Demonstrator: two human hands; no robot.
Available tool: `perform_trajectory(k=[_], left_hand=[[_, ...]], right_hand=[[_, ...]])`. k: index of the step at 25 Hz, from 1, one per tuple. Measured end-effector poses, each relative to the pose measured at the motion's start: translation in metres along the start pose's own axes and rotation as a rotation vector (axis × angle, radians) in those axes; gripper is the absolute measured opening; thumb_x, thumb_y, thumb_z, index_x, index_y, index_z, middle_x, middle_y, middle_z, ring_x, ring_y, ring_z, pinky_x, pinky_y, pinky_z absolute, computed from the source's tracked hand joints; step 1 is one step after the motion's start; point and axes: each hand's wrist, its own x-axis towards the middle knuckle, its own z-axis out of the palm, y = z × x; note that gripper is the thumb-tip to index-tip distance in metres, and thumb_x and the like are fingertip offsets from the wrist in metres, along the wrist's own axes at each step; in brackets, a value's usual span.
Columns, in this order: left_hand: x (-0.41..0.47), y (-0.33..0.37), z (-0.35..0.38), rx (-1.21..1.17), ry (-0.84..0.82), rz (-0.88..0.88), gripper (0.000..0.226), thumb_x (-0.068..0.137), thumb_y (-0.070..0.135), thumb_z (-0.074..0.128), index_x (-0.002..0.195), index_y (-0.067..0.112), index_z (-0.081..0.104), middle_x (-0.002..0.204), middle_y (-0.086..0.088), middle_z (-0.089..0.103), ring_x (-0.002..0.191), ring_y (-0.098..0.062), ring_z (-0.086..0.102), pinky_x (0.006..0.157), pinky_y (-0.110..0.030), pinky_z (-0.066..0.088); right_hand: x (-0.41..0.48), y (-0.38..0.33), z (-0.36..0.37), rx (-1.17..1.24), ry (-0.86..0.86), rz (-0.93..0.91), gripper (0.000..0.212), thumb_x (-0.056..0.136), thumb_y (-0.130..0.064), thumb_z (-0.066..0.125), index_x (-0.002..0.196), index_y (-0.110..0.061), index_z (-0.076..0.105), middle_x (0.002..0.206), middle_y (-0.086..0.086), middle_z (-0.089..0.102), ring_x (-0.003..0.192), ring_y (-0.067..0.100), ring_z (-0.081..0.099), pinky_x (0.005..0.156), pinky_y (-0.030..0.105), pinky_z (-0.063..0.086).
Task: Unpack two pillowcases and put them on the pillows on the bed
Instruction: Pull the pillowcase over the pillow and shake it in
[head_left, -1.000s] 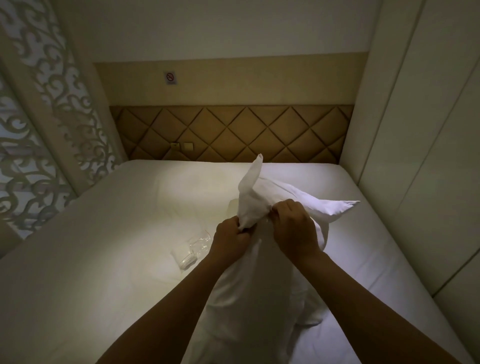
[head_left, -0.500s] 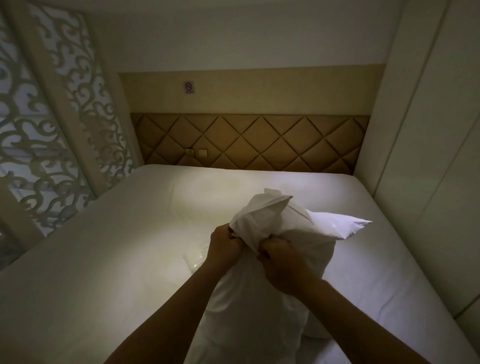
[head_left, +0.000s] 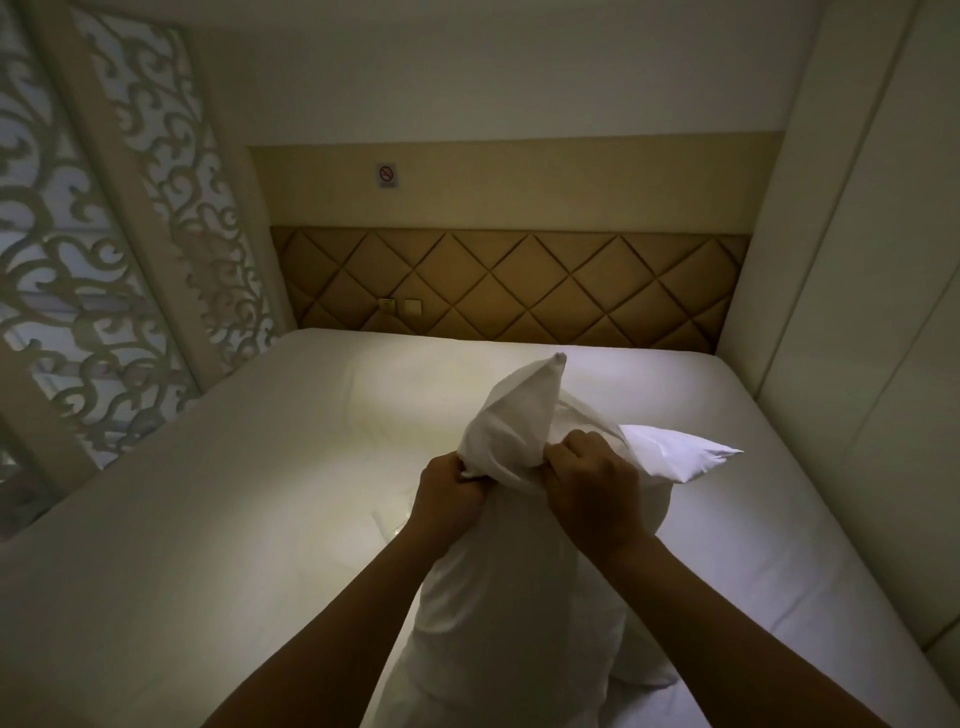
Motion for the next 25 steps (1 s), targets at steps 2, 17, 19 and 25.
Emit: perform_trajectory(k=[2, 17, 19, 25], left_hand=[[0.003, -0.003, -0.001, -0.017, 0.025, 0.002, 0.026, 0.074, 0.024, 0.056, 0.077, 0.001, 0.068, 0.070, -0.013, 0.067, 0.068, -0.029, 0.064, 0.062, -0.036, 0.049], [0.008, -0.017, -0.013, -0.063, -0.085, 0.018, 0.014, 0.082, 0.019, 0.068, 0.089, 0.008, 0.073, 0.083, -0.007, 0.073, 0.081, -0.025, 0.069, 0.077, -0.046, 0.058], [0.007, -0.018, -0.015, -0.059, -0.129, 0.030, 0.015, 0.081, 0.021, 0.069, 0.091, 0.011, 0.074, 0.085, -0.005, 0.074, 0.083, -0.022, 0.070, 0.079, -0.045, 0.058], [-0.001, -0.012, -0.015, 0.131, -0.262, 0.144, 0.025, 0.090, 0.012, 0.068, 0.114, 0.006, 0.068, 0.101, 0.001, 0.066, 0.094, -0.014, 0.061, 0.082, -0.024, 0.050]], right_hand=[[-0.013, -0.003, 0.002, -0.025, -0.025, -0.045, 0.032, 0.093, -0.026, 0.061, 0.067, -0.010, 0.068, 0.062, 0.006, 0.063, 0.052, 0.019, 0.058, 0.051, 0.026, 0.052], [0.045, 0.027, -0.031, 0.454, -0.731, 0.254, 0.029, 0.092, -0.026, 0.067, 0.119, -0.016, 0.066, 0.115, 0.000, 0.069, 0.101, 0.015, 0.063, 0.087, 0.024, 0.047], [0.048, 0.023, -0.028, 0.443, -0.848, 0.244, 0.031, 0.094, -0.034, 0.062, 0.123, -0.022, 0.062, 0.120, -0.002, 0.067, 0.102, 0.011, 0.059, 0.094, 0.028, 0.047], [0.069, -0.001, -0.025, 0.118, -1.270, 0.059, 0.055, 0.097, -0.034, 0.058, 0.145, -0.014, 0.040, 0.147, 0.006, 0.042, 0.135, 0.021, 0.039, 0.112, 0.031, 0.027]])
